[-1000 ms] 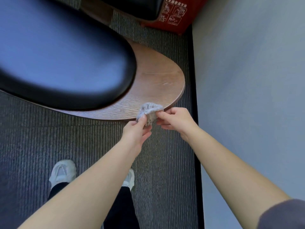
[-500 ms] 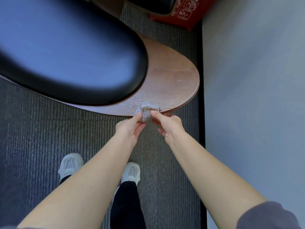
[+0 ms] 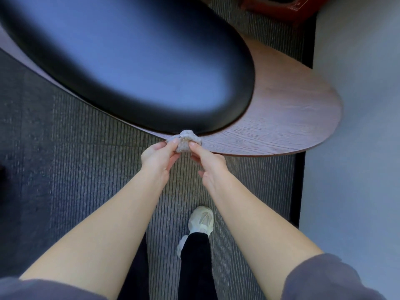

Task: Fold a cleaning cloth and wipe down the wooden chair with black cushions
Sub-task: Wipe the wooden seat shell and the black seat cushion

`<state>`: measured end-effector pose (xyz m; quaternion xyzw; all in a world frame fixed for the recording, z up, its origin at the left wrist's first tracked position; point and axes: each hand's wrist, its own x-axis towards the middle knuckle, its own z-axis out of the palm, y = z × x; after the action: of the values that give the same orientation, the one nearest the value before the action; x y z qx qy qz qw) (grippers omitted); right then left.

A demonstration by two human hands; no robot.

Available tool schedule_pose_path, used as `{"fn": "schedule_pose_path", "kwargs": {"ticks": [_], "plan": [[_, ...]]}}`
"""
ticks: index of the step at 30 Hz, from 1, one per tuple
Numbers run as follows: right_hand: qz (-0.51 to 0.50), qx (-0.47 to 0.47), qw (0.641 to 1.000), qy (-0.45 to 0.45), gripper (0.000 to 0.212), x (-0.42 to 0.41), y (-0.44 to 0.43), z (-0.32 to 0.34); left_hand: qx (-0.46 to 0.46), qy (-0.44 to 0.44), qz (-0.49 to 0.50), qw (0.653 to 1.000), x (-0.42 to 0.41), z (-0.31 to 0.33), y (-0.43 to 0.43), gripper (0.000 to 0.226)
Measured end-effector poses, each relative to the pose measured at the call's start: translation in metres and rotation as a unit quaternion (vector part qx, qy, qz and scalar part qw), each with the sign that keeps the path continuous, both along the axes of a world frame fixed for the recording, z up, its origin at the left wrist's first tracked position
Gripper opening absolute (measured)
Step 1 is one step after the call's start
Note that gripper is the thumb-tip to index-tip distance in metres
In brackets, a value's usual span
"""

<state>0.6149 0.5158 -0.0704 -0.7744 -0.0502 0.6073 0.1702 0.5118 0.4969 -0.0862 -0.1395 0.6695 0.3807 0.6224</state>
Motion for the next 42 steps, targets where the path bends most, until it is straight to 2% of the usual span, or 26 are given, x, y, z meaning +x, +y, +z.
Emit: {"fn": "schedule_pose_path", "kwargs": {"ticks": [4, 7, 10, 13, 15, 18, 21, 23, 25, 27, 29, 31, 32, 33, 36, 39, 42], "plan": [[-0.009, -0.017, 1.000, 0.013, 0.044, -0.035, -0.002, -0.014, 0.024, 0.021, -0.013, 0.999, -0.037, -0.011, -0.001, 0.038], [-0.025, -0.018, 1.000, 0.004, 0.055, -0.051, -0.007, -0.021, 0.058, 0.018, -0.066, 0.996, -0.055, -0.011, -0.007, 0.037], [-0.037, -0.005, 0.999, 0.009, 0.065, -0.065, -0.010, -0.024, 0.093, 0.000, -0.105, 0.990, -0.067, -0.009, -0.011, 0.027], [-0.036, -0.001, 0.999, 0.011, 0.076, -0.074, -0.010, -0.027, 0.095, 0.035, -0.130, 0.986, -0.068, -0.011, -0.008, 0.048], [-0.031, -0.003, 0.999, -0.002, 0.078, -0.076, -0.009, -0.028, 0.074, 0.071, -0.117, 0.988, -0.067, -0.012, -0.004, 0.043], [-0.010, -0.018, 0.999, -0.026, 0.067, -0.071, -0.005, -0.025, 0.056, 0.077, -0.089, 0.991, -0.064, -0.010, 0.000, 0.027], [0.048, -0.050, 0.998, -0.009, 0.045, -0.062, 0.000, -0.014, 0.043, 0.086, -0.069, 0.993, -0.063, -0.012, -0.003, 0.034], [0.132, -0.097, 0.986, 0.019, 0.030, -0.056, 0.007, -0.003, 0.043, 0.090, -0.063, 0.993, -0.063, -0.014, -0.003, 0.034], [0.271, -0.137, 0.953, 0.017, 0.020, -0.051, 0.018, 0.012, 0.044, 0.094, -0.048, 0.993, -0.065, -0.016, -0.003, 0.031], [0.430, -0.092, 0.897, -0.051, 0.024, -0.048, 0.028, 0.026, 0.034, 0.098, -0.038, 0.994, -0.069, -0.021, -0.003, 0.037], [0.549, 0.066, 0.810, -0.195, 0.027, -0.046, 0.038, 0.035, 0.027, 0.097, -0.036, 0.994, -0.076, -0.023, -0.002, 0.046], [0.602, 0.230, 0.691, -0.328, 0.021, -0.050, 0.051, 0.039, 0.022, 0.098, -0.031, 0.994, -0.082, -0.024, -0.001, 0.050], [0.619, 0.273, 0.643, -0.358, 0.028, -0.054, 0.058, 0.037, 0.023, 0.095, -0.024, 0.995, -0.084, -0.023, -0.001, 0.050], [0.640, 0.280, 0.617, -0.363, 0.041, -0.058, 0.065, 0.032, 0.024, 0.092, -0.017, 0.995, -0.085, -0.023, 0.000, 0.050], [0.724, 0.211, 0.575, -0.319, 0.074, -0.076, 0.079, 0.012, 0.019, 0.087, 0.019, 0.996, -0.089, -0.022, 0.001, 0.049], [0.770, 0.194, 0.530, -0.298, 0.083, -0.092, 0.082, -0.002, 0.019, 0.087, 0.049, 0.995, -0.098, -0.021, 0.004, 0.041], [0.773, 0.197, 0.528, -0.291, 0.085, -0.110, 0.086, -0.007, 0.022, 0.093, 0.070, 0.993, -0.112, -0.023, 0.007, 0.041]]}}
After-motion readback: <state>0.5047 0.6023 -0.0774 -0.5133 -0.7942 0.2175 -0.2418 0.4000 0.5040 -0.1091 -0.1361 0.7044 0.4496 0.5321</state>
